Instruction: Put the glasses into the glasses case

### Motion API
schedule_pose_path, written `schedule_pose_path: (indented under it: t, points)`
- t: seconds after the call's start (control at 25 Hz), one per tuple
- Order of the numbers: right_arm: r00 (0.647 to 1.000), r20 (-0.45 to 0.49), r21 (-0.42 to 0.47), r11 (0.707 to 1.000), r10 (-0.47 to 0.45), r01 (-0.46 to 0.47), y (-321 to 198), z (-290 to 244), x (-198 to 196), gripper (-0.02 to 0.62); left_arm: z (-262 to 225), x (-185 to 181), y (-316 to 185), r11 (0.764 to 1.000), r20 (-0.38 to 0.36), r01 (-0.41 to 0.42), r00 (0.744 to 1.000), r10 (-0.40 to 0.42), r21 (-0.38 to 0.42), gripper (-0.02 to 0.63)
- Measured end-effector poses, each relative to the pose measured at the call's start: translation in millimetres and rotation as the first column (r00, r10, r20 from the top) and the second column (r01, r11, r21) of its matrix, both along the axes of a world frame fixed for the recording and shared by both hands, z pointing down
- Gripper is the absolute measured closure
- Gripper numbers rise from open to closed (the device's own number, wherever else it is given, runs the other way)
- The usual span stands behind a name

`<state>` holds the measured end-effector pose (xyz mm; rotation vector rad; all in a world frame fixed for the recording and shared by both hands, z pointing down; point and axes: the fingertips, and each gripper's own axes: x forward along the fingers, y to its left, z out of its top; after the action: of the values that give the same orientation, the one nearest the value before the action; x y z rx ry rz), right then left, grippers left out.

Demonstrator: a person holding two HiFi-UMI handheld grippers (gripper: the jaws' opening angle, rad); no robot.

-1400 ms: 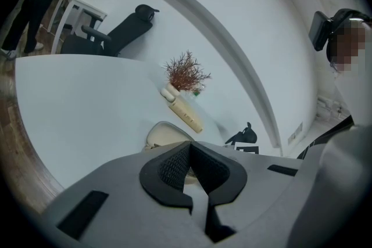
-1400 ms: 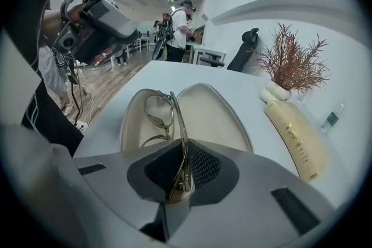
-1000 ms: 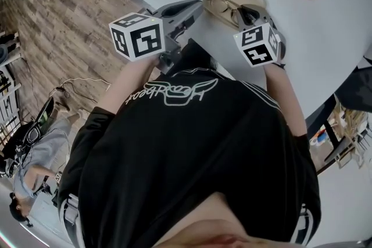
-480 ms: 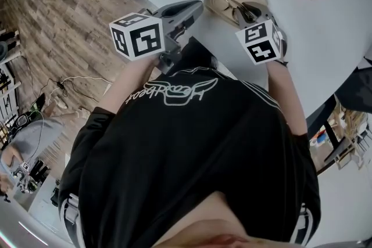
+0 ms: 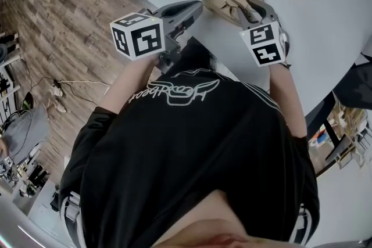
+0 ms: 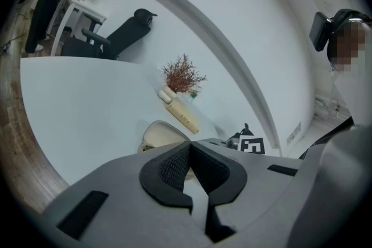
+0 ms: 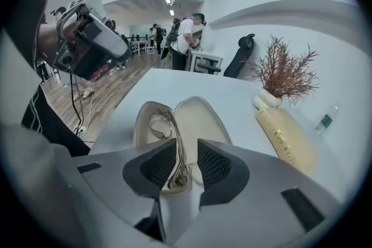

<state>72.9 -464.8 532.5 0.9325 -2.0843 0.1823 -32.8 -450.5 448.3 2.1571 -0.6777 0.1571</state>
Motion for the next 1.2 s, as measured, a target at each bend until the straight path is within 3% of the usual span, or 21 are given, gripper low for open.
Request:
schedule_pose_path:
  t: [0.4,0.72,0.92,1.2]
  points:
    - [0.991,0.095,0.129,0.986,0.09,-0.102,35,-75,31,0.518,-41,15,29,0.994,-0.025,-0.013,1.0,0.016,0.105,0.598]
    - [0.966,0.249,0.207,0.971,0.066,-0.12,87,-131,26,0.518,-75,24,71,0.98,-0.048,0.0,0.999,0.01,0.198,0.6]
    - [0.933,0.361,0.256,0.96,0.014,-0.113,122,-174,24,0.549,-109,31,100,0.962,-0.062,0.003,0.998,0.014,0.271,0.6]
    - [0.85,0.526,0.239,0.957,0.013,-0.163,147,-204,28,0.58,-145,52,128,0.919,-0.025,-0.09,0.994,0.107,0.383,0.6]
